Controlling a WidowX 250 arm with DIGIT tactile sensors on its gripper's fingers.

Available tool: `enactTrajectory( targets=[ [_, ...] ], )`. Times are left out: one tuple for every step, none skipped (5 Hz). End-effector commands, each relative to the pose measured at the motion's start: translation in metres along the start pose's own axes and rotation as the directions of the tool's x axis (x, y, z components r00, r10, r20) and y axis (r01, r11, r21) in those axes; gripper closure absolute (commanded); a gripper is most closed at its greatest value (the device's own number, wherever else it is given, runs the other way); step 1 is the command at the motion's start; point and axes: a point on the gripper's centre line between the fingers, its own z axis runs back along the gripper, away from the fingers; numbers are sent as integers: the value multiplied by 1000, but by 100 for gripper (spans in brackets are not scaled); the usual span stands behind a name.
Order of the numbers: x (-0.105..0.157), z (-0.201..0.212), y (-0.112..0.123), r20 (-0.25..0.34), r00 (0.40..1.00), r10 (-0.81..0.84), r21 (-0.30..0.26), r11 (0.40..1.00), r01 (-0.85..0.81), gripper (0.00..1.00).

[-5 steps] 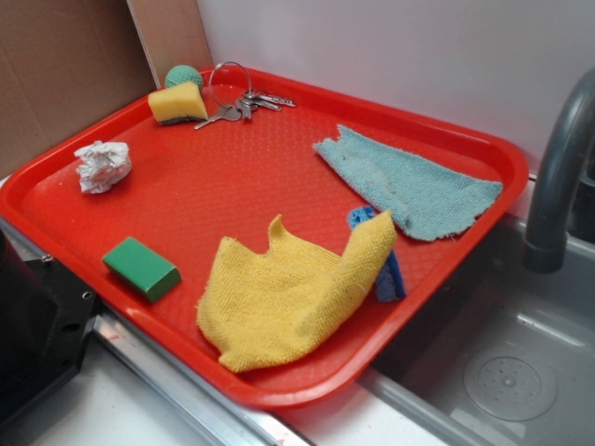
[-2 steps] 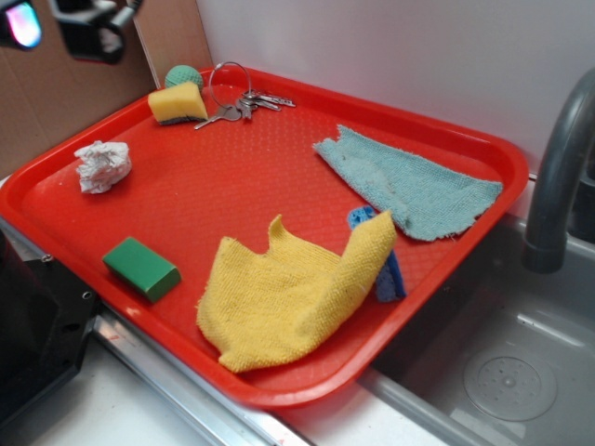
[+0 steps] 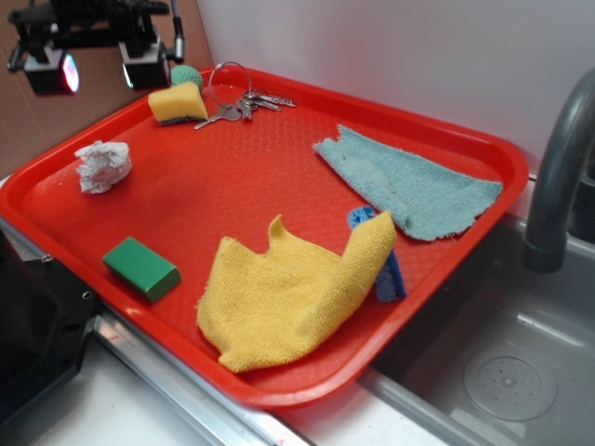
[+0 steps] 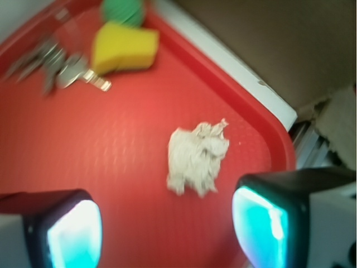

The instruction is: Grab the white paper.

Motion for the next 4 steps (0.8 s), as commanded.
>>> enactTrajectory(
  targets=[
    [14, -41, 22, -120, 990, 77, -165, 982, -96, 0],
    [1, -76, 36, -133, 991, -24, -136, 991, 6, 0],
    [-3, -83, 36, -125, 990, -67, -141, 989, 49, 67],
    [-2, -76, 37, -177, 977, -118, -151, 984, 91, 100]
  ],
)
